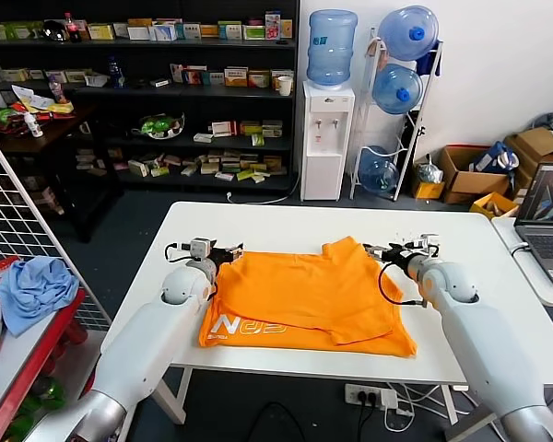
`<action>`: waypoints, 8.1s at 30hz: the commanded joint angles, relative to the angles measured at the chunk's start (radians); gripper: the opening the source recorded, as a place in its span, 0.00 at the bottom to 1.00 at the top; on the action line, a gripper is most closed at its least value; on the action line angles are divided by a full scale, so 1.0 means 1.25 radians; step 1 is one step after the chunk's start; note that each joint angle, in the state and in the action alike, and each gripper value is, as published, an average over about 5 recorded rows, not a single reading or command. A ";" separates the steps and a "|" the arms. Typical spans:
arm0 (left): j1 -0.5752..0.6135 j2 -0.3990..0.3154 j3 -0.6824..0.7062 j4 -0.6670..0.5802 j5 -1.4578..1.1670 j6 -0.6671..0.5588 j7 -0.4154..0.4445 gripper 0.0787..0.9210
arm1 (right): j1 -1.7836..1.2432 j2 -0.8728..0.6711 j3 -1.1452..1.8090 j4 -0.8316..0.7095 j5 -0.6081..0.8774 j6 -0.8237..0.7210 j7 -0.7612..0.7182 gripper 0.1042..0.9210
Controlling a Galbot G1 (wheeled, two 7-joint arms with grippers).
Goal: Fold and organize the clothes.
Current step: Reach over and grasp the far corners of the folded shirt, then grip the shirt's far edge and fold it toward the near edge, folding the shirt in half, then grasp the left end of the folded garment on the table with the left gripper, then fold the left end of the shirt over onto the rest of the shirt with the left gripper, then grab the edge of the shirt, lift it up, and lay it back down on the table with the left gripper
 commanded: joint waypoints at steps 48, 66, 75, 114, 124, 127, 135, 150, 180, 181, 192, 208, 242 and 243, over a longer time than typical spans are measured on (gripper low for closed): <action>0.193 0.162 -0.032 -0.322 0.010 -0.021 -0.025 0.02 | -0.218 -0.024 0.003 0.328 -0.080 0.071 0.116 0.02; 0.498 0.232 -0.092 -0.573 0.014 0.015 -0.066 0.02 | -0.525 -0.097 0.118 0.531 -0.142 -0.016 0.134 0.02; 0.539 0.222 -0.107 -0.586 0.045 0.008 -0.065 0.02 | -0.526 -0.095 0.105 0.523 -0.123 -0.037 0.141 0.04; 0.471 0.139 -0.166 -0.455 -0.153 0.047 -0.129 0.72 | -0.531 -0.116 0.094 0.578 -0.119 -0.047 0.134 0.88; 0.474 0.135 -0.163 -0.462 -0.155 0.052 -0.125 0.39 | -0.524 -0.105 0.085 0.580 -0.123 -0.052 0.135 0.88; 0.473 0.139 -0.161 -0.466 -0.149 0.052 -0.123 0.28 | -0.526 -0.105 0.086 0.583 -0.124 -0.052 0.136 0.88; 0.456 0.202 -0.173 -0.482 -0.145 0.048 -0.123 0.06 | -0.530 -0.106 0.088 0.599 -0.128 -0.054 0.141 0.88; 0.356 0.455 -0.235 -0.369 -0.103 0.016 -0.064 0.06 | -0.549 -0.070 0.112 0.613 -0.294 0.077 0.180 0.88; 0.360 0.057 0.065 -0.600 -0.191 0.074 -0.295 0.06 | -0.723 0.090 0.257 0.586 -0.627 0.460 0.215 0.88; 0.357 0.043 0.070 -0.591 -0.187 0.073 -0.299 0.06 | -0.724 0.090 0.258 0.585 -0.627 0.461 0.215 0.88; 0.302 -0.066 0.103 -0.512 -0.165 0.062 -0.307 0.06 | -0.723 0.096 0.258 0.567 -0.628 0.453 0.215 0.88; 0.263 -0.092 0.104 -0.448 -0.155 0.047 -0.296 0.07 | -0.713 0.118 0.226 0.559 -0.627 0.428 0.214 0.88; 0.340 0.215 -0.088 -0.423 -0.258 0.080 -0.079 0.88 | -0.675 0.024 0.205 0.572 -0.435 0.367 0.145 0.88; 0.335 0.217 -0.091 -0.410 -0.267 0.092 -0.059 0.88 | -0.679 0.022 0.209 0.573 -0.431 0.368 0.142 0.88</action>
